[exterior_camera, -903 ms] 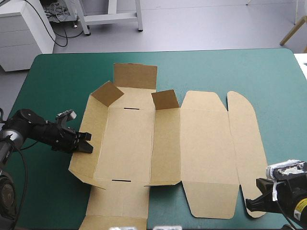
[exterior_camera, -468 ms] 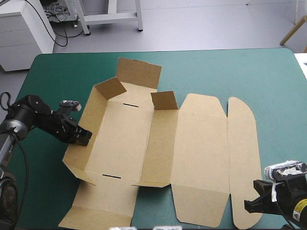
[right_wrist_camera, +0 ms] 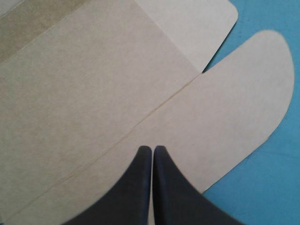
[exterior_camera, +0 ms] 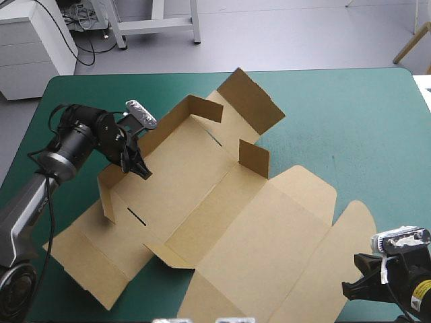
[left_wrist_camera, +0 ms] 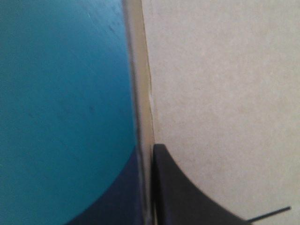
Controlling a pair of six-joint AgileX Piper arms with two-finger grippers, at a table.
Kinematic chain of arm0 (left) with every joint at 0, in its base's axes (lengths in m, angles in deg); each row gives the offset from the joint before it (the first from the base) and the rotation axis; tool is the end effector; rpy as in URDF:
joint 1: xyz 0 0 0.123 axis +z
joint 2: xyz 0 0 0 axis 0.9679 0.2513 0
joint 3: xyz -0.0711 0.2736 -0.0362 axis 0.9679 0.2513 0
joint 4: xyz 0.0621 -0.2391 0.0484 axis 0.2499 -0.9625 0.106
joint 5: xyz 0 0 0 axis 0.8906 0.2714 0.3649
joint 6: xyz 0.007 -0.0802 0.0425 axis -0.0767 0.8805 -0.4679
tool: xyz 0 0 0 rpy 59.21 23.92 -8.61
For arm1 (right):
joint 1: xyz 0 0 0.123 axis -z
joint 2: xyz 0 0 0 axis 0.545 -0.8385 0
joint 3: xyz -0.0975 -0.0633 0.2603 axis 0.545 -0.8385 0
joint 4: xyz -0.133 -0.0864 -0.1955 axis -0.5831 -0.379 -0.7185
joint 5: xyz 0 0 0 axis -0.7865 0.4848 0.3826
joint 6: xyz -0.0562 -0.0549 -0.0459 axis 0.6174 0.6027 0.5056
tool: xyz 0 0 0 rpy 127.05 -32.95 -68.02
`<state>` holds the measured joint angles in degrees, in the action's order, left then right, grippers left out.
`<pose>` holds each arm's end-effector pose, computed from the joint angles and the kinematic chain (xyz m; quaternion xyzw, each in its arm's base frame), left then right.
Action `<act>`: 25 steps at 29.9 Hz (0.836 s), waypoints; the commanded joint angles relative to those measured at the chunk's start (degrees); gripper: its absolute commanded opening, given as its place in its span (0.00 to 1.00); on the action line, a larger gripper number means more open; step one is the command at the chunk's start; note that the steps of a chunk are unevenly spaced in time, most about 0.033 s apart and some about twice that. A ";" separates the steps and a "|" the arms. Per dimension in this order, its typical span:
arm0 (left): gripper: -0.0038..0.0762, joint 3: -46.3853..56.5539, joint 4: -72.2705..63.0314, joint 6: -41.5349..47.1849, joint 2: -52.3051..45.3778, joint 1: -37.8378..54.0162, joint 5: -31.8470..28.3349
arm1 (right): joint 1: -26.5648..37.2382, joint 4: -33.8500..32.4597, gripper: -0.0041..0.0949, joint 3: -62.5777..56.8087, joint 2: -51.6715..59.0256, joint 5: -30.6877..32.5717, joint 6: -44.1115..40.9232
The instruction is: Fold the box
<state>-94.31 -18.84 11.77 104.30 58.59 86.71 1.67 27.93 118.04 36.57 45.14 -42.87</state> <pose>0.3092 -0.0898 0.3269 0.3679 0.9079 0.0394 0.1969 0.0429 0.0172 0.3102 -0.1067 0.9079 0.1259 0.3853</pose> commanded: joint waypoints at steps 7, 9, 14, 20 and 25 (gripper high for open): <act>0.04 -3.40 23.53 -0.65 1.07 -13.19 -11.11 | 0.23 0.86 0.04 1.17 -0.56 -2.72 0.38; 0.04 -3.40 27.86 -0.65 1.85 -15.91 -12.94 | 0.23 0.97 0.04 1.17 -0.56 -2.72 0.38; 0.04 -3.40 34.63 -0.51 3.67 -21.21 -15.46 | 0.23 1.07 0.04 1.17 -0.56 -2.72 0.38; 0.04 -3.40 36.69 3.75 4.48 -25.82 -15.46 | 0.23 1.20 0.04 1.17 -0.56 -2.72 0.38; 0.04 -3.08 49.83 12.45 4.48 -30.53 -16.95 | 0.23 1.20 0.04 1.17 -0.56 -2.72 0.38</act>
<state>-96.06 22.95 20.25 110.96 31.07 72.47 1.67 29.41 118.04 36.57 45.31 -42.87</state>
